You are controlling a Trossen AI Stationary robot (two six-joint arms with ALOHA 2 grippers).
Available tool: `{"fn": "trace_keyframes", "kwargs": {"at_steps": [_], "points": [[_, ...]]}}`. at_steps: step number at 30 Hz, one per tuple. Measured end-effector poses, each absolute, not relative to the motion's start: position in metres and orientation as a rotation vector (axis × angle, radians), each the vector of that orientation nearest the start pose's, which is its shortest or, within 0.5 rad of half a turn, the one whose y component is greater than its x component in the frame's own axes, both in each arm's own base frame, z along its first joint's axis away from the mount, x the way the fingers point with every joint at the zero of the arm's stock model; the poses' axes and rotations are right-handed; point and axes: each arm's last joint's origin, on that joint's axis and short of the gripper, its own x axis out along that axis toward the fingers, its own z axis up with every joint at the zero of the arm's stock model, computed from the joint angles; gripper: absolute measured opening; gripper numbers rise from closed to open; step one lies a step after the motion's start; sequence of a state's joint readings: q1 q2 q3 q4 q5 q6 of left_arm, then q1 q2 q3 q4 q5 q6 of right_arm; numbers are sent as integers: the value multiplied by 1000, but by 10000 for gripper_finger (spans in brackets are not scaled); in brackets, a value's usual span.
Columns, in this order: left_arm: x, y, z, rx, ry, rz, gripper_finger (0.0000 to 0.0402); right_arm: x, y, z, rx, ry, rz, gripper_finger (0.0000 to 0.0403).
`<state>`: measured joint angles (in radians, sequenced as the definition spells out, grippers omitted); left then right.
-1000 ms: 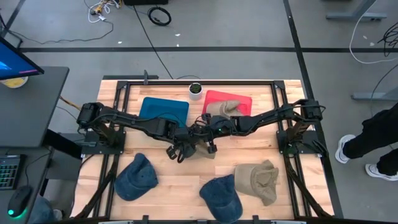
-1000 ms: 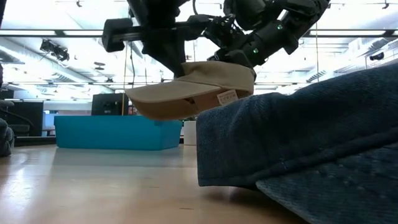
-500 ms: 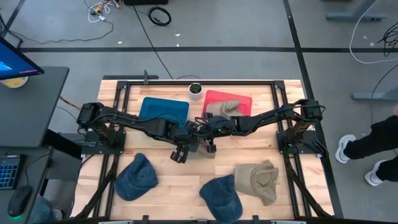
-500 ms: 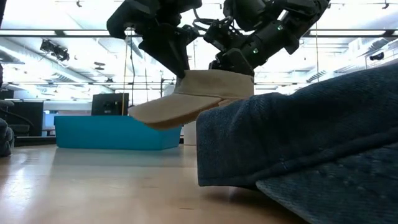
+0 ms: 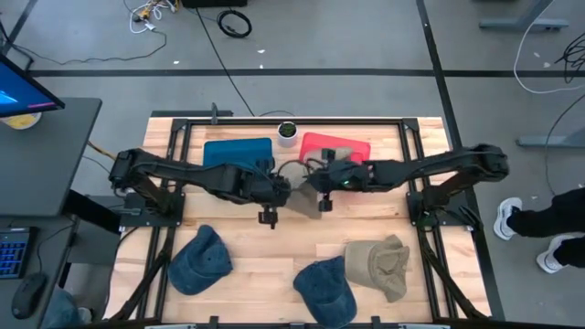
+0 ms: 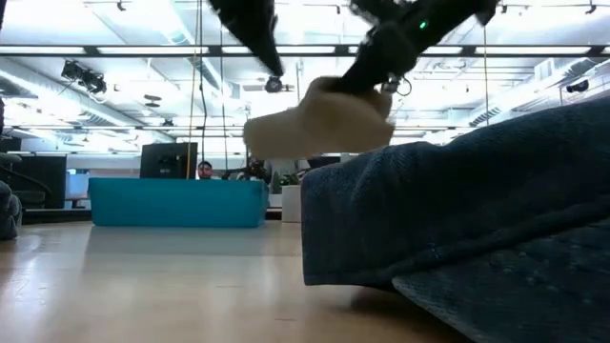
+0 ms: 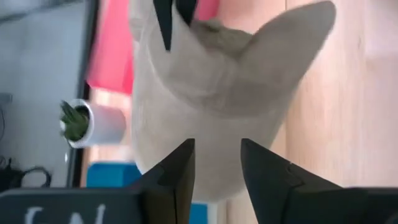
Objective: Pick & Place hat
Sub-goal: Put the left brown cap into the red bin
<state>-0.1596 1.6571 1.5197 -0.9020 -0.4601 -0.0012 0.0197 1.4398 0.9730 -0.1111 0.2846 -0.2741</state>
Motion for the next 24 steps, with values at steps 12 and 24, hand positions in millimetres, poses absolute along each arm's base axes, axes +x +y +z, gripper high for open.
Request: {"fn": "trace_keyframes", "kwargs": {"at_steps": [12,24], "points": [[294,-21,377,276,804,378,128,235,-45,309,-411,667,-262,2],[266,10,401,221,736,491,128,252,-115,243,-376,869,-203,2]]}}
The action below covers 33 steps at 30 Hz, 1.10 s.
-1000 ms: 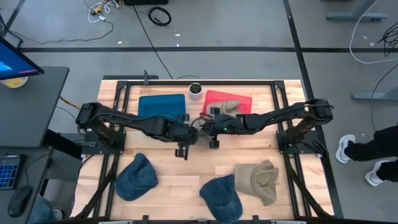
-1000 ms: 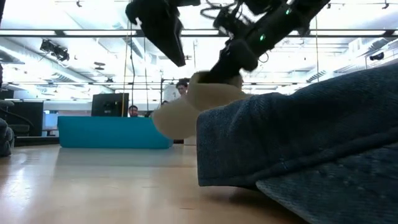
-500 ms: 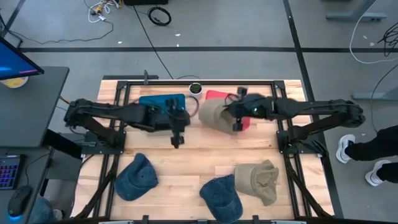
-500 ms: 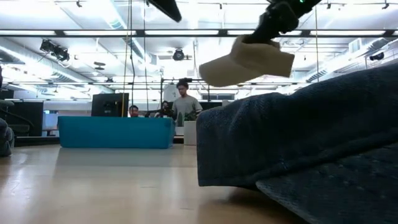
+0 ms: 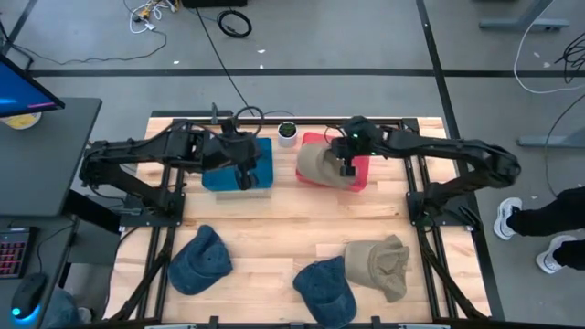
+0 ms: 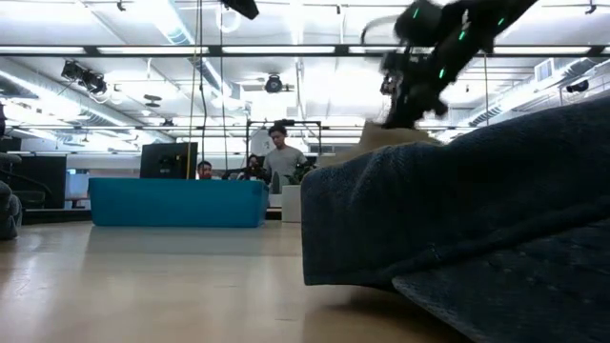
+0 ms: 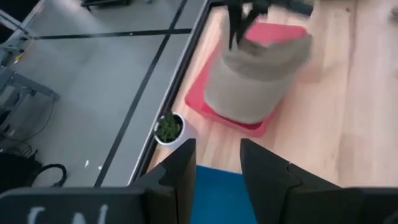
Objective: Pick & Place hat
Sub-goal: Put the left brown cap into the red bin
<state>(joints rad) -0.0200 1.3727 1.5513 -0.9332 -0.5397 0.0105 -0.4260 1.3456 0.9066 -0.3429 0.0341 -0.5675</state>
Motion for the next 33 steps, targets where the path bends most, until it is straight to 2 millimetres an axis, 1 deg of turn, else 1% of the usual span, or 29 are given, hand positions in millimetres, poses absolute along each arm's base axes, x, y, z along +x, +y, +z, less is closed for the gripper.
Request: {"fn": "trace_keyframes", "kwargs": {"at_steps": [2,4,7,9,12,17,21,23,27,30,33], "points": [[266,12,401,219,745,500,128,255,-125,227,-365,935,-197,2],[266,15,400,217,749,508,128,259,-133,215,-385,966,-189,2],[266,17,401,213,750,516,128,264,-140,200,-413,1011,-159,2],[266,18,400,212,751,518,128,265,-143,196,-420,1025,-152,2],[265,18,400,214,755,518,128,265,-144,196,-459,1045,-177,2],[265,18,400,214,757,517,128,258,-140,217,-525,1007,-231,2],[265,18,400,214,757,518,128,252,-138,222,-524,1010,-212,2],[265,18,400,214,757,518,128,252,-138,219,-478,1000,-164,2],[265,18,400,193,751,525,128,259,-138,202,-393,1019,-101,15],[265,18,400,166,743,536,128,262,-141,194,-400,1050,-122,39],[265,17,400,166,745,535,128,263,-142,192,-400,1067,-143,72]]}}
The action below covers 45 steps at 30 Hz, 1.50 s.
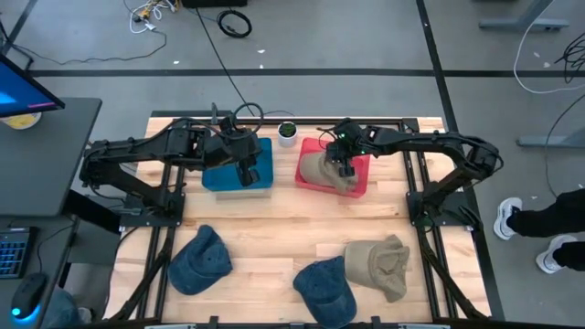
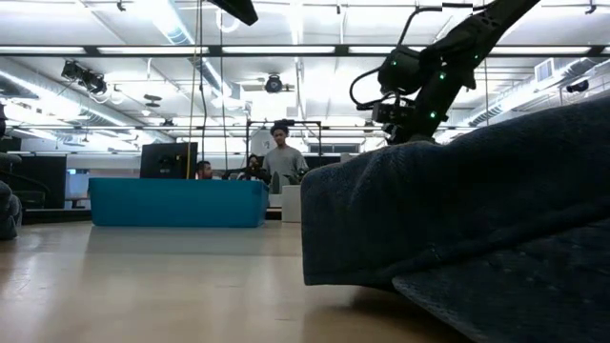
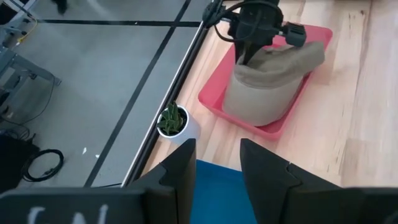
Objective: Pick & Place hat
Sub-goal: Put the left brown cap into the red bin, then put the brown cap into the red bin
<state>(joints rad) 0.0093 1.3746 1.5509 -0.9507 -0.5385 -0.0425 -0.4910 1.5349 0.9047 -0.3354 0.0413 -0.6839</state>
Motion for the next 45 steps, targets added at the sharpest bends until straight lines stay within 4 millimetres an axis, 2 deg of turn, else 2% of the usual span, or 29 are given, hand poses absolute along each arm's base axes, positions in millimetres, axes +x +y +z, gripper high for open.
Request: {"fn": "trace_keyframes", "kwargs": {"at_steps": [5,9,14,18,21,24,28,35,38,45], "points": [[265,17,399,139,740,546,128,262,-139,198,-398,1078,-240,134],[265,17,399,137,742,547,128,257,-124,212,-468,1098,-274,176],[265,17,399,137,741,547,128,243,-86,238,-439,1067,-232,203],[265,17,399,137,742,547,128,223,-48,258,-278,1020,-170,208],[265,17,399,136,742,547,128,208,-18,269,-79,979,-43,205],[265,17,399,136,742,547,128,194,10,275,3,989,136,196],[265,17,399,118,736,555,128,179,41,272,39,1098,288,182],[265,17,399,50,715,581,128,163,75,255,167,1398,228,184],[265,17,399,24,705,591,128,162,88,248,141,1465,230,195],[266,17,400,-2,685,598,128,173,125,223,-34,1476,287,230]]}}
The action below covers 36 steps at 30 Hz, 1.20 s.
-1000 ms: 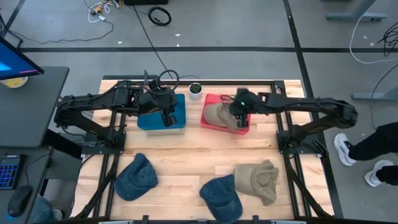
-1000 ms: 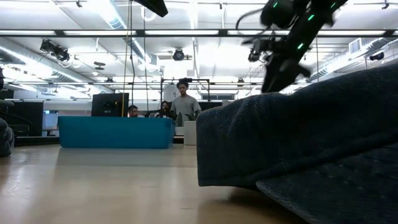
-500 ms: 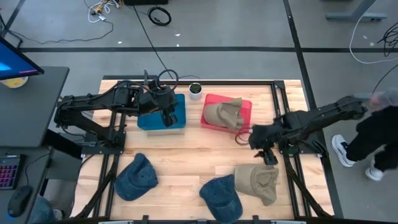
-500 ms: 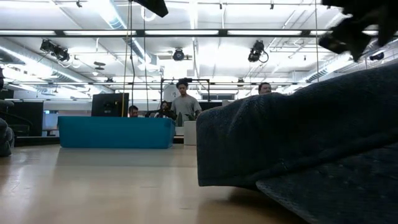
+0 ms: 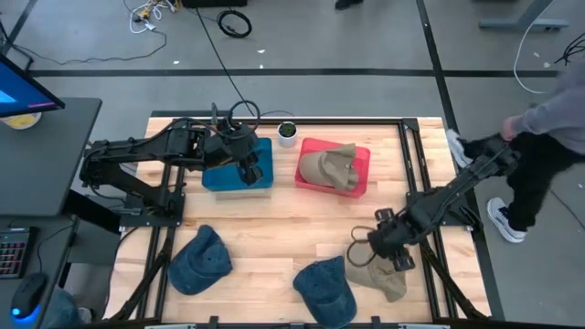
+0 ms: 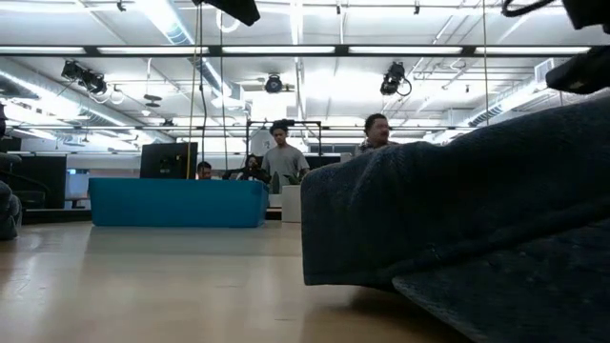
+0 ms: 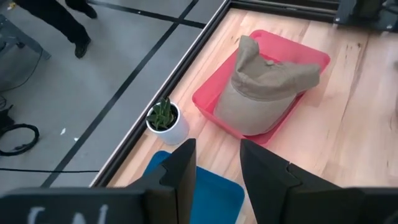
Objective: Pick & Place hat
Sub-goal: Put the brown cap into the red bin
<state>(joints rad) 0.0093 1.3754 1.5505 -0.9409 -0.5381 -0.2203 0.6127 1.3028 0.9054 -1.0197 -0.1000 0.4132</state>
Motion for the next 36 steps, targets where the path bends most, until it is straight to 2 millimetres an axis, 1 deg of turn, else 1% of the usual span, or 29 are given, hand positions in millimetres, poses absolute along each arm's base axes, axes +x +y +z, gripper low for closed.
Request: {"fn": "trace_keyframes", "kwargs": {"at_steps": [2,4,6,8,10,13,17,19,21,26,27,28,31,33,36], "points": [[267,16,399,-6,691,579,128,175,135,214,-72,1504,295,238],[272,15,392,-16,710,538,128,178,143,204,-98,1530,300,243],[278,12,376,12,749,481,128,179,149,194,-125,1568,294,244],[290,8,358,17,714,422,128,181,152,185,-154,1603,276,243],[297,4,337,14,691,344,128,183,154,178,-186,1621,263,240],[306,0,314,10,607,239,128,186,155,171,-234,1624,235,231],[309,-3,295,-12,554,186,128,190,158,163,-276,1622,283,203],[307,-5,285,-30,562,184,128,193,160,160,-292,1599,317,178],[306,-6,277,-47,573,185,128,196,162,158,-283,1580,327,143],[303,-10,264,-67,595,182,128,197,156,163,-213,1597,306,26],[302,-10,262,-66,599,182,128,197,153,165,-186,1608,300,14],[302,-10,260,-66,602,182,128,198,151,167,-154,1619,292,11],[301,-9,260,-61,604,198,128,198,144,175,-86,1644,240,21],[302,-9,261,-54,598,222,128,198,140,186,-83,1655,219,17],[301,-7,261,-38,590,271,128,199,133,209,-130,1633,157,5]]}}
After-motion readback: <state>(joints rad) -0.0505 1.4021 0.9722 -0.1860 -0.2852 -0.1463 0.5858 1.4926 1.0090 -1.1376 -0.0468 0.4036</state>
